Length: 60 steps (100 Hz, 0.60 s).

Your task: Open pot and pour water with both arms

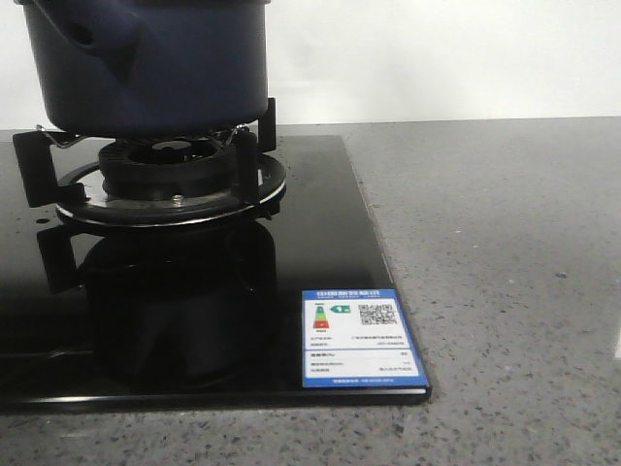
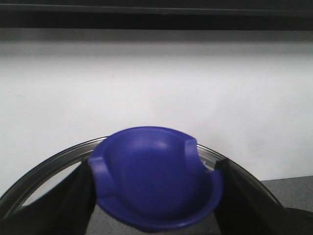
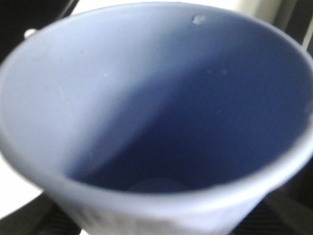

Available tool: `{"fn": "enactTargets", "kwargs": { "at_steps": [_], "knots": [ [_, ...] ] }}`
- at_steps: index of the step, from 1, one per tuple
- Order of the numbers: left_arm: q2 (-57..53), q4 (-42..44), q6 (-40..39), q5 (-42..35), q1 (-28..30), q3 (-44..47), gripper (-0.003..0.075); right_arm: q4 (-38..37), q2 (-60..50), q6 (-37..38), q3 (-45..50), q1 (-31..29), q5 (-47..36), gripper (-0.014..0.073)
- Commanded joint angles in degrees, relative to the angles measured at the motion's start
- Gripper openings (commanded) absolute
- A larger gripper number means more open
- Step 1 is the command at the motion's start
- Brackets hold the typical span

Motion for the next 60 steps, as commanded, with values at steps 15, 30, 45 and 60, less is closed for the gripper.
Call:
{"fn": "enactTargets", "kwargs": {
  "at_steps": [15, 30, 45, 60],
  "knots": [
    [-1.9, 0.0, 0.0, -6.0, 0.1, -2.3, 0.0358, -0.3, -3.4, 25.1, -2.3, 0.1, 1.7, 0.0350],
    [-1.9, 0.0, 0.0, -6.0, 0.1, -2.3, 0.0358, 1.4, -5.6, 40.1, -2.3, 0.1, 9.3, 0.0350],
    [-2.1, 0.0, 0.0, -6.0, 0.0, -2.3, 0.0358, 10.3, -9.5, 54.8, -2.3, -0.6, 16.7, 0.0350],
    [-2.3, 0.1, 0.0, -6.1, -1.2, -2.3, 0.0358, 20.7, -13.7, 62.5, 0.0, -5.6, 18.8, 0.0350]
  ]
}}
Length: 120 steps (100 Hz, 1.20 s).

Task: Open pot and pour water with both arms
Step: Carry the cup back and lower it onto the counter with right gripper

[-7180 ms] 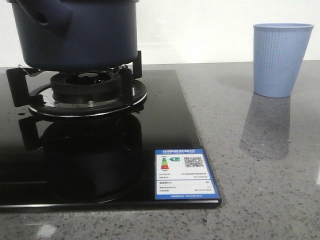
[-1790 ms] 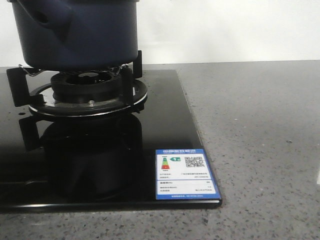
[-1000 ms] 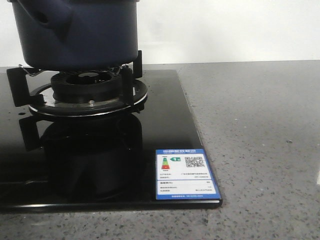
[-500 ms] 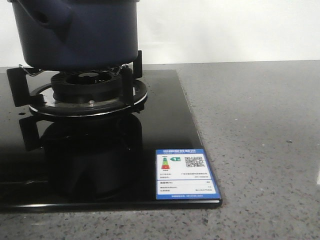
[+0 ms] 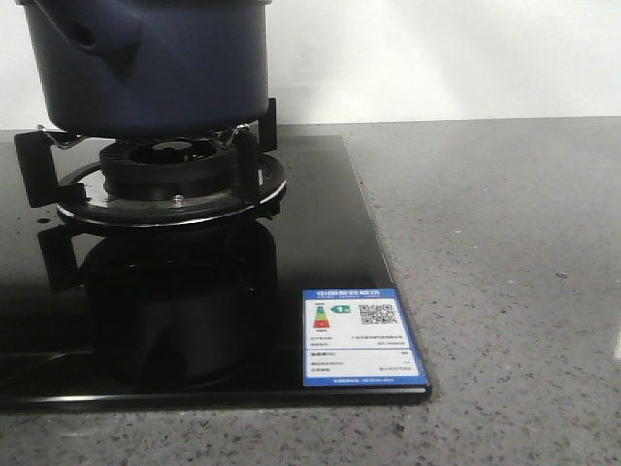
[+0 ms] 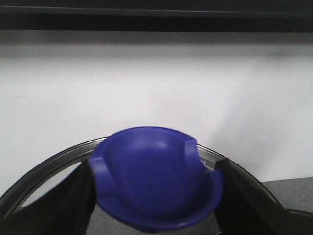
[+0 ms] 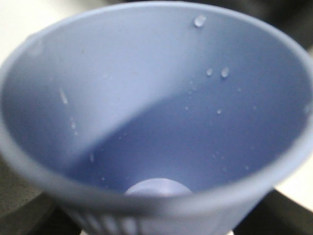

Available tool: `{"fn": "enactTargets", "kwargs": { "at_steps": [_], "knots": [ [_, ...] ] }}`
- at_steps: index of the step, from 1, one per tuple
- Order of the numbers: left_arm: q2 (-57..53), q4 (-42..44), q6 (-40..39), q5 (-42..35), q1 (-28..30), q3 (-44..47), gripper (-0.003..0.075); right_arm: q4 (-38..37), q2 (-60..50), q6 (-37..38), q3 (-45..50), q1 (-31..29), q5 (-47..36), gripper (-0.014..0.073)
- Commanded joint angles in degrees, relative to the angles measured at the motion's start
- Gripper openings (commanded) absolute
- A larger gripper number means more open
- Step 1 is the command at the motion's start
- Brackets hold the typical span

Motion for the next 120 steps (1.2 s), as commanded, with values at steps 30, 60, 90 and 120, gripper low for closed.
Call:
{"fn": "enactTargets", "kwargs": {
  "at_steps": [30, 60, 90, 120],
  "knots": [
    [-2.1, 1.5, 0.0, -6.7, -3.9, -2.3, 0.0358, 6.9, -17.5, 24.3, 22.9, -18.3, -19.9, 0.0350],
    [-2.1, 1.5, 0.0, -6.7, -4.0, -2.3, 0.0358, 6.9, -17.0, 25.4, 36.1, -28.7, -36.8, 0.0350],
    [-2.1, 1.5, 0.0, -6.6, -4.0, -2.3, 0.0358, 6.9, -7.6, 24.1, 35.9, -31.7, -46.6, 0.0350],
    [-2.1, 1.5, 0.0, -6.6, -4.0, -2.3, 0.0358, 7.1, -2.6, 20.6, 35.9, -31.7, -50.5, 0.0321]
  ]
}}
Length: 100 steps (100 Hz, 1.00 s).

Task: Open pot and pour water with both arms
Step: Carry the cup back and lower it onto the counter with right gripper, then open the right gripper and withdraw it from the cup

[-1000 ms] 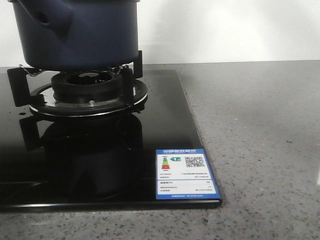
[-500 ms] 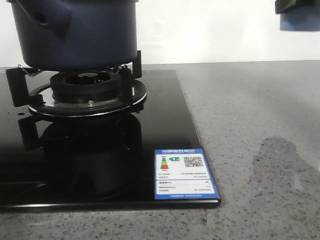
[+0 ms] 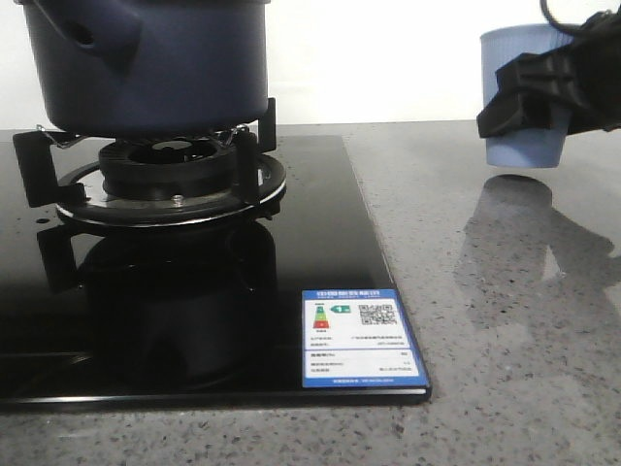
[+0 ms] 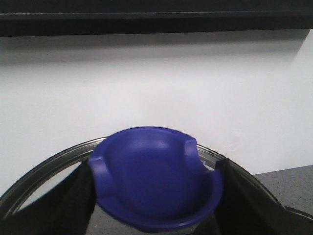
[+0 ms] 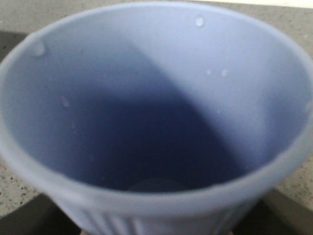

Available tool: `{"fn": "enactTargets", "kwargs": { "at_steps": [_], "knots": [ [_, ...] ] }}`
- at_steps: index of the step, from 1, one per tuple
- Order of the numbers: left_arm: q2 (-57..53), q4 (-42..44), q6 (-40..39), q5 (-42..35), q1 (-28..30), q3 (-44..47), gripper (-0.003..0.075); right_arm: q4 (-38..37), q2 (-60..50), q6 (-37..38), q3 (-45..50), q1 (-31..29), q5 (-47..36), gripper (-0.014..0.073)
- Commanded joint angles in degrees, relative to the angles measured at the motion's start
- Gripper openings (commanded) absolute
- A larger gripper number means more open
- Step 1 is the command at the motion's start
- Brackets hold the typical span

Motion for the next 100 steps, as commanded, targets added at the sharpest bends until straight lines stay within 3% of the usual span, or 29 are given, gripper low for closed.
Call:
{"fn": "enactTargets", "kwargs": {
  "at_steps": [1, 15, 46, 53, 63, 70, 100],
  "knots": [
    [-2.0, 0.0, 0.0, -6.3, -0.6, -2.3, 0.0358, 0.4, -1.6, -1.2, -1.6, -0.4, -3.1, 0.0316],
    [-2.0, 0.0, 0.0, -6.3, -0.6, -2.3, 0.0358, 0.4, -1.6, -1.9, -1.6, -0.4, -3.4, 0.0256],
    [-2.0, 0.0, 0.0, -6.3, -0.6, -2.3, 0.0358, 0.3, -1.6, -1.9, -1.6, -0.4, 0.1, 0.0264],
    [-2.0, 0.0, 0.0, -6.3, -0.6, -2.3, 0.0358, 0.3, -1.6, -1.9, -1.6, -0.4, 0.3, 0.0317],
    [-2.0, 0.0, 0.0, -6.3, -0.6, -2.3, 0.0358, 0.3, -1.6, -1.9, -1.6, -0.4, 0.3, 0.0498],
    [-2.0, 0.0, 0.0, -6.3, -0.6, -2.3, 0.0358, 0.3, -1.6, -1.9, -1.6, -0.4, 0.7, 0.0580],
    [-2.0, 0.0, 0.0, -6.3, -0.6, -2.3, 0.0358, 0.3, -3.0, -0.7, -1.5, -0.4, 0.7, 0.0595]
  ]
}}
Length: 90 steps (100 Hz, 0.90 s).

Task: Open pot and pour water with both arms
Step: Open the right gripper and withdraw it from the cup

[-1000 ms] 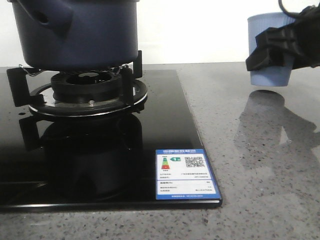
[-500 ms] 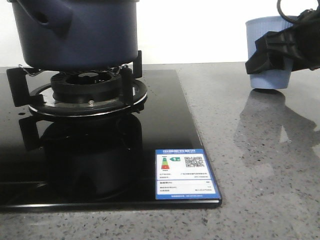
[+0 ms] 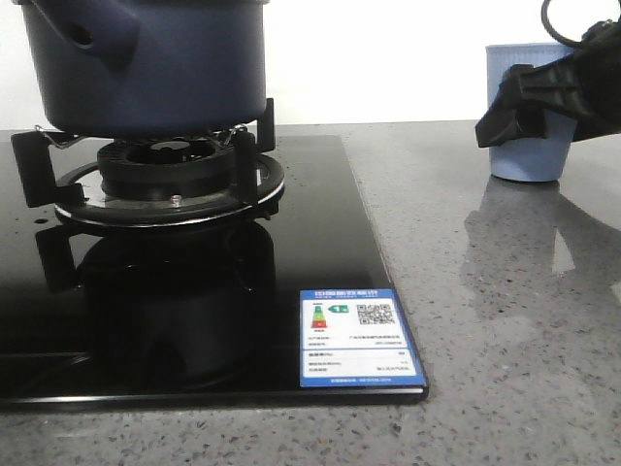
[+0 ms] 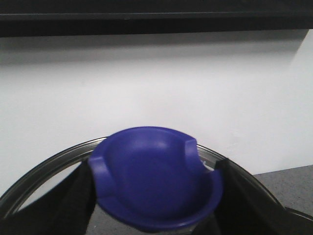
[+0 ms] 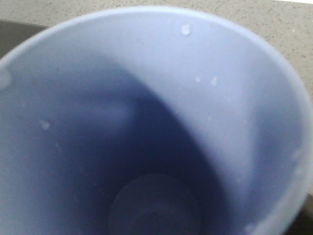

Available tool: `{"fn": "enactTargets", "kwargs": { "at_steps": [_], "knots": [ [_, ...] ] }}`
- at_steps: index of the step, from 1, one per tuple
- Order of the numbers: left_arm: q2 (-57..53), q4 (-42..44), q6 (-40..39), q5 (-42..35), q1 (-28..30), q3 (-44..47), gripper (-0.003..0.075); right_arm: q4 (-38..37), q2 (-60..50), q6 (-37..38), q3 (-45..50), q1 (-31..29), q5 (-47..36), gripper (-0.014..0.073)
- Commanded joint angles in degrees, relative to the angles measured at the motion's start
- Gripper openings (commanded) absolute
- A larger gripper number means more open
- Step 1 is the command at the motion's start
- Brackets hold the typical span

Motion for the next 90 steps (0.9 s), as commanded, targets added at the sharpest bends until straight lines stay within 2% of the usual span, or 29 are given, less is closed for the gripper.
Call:
{"fn": "enactTargets", "kwargs": {
  "at_steps": [1, 21, 50, 90],
  "knots": [
    [-2.0, 0.0, 0.0, -6.3, -0.6, -2.3, 0.0358, 0.6, -3.4, 0.7, -1.5, -0.3, -1.4, 0.0595],
    [-2.0, 0.0, 0.0, -6.3, -0.6, -2.3, 0.0358, 0.1, -7.1, 2.5, -0.9, -0.3, 0.0, 0.0595],
    [-2.0, 0.0, 0.0, -6.3, -0.8, -2.3, 0.0358, 0.1, -12.5, 5.1, 6.7, -0.3, -0.1, 0.0595],
    [-1.7, 0.0, 0.0, -5.8, -8.5, -2.3, 0.0358, 0.1, -27.8, 10.1, 17.5, -0.3, 0.0, 0.0595]
  ]
}}
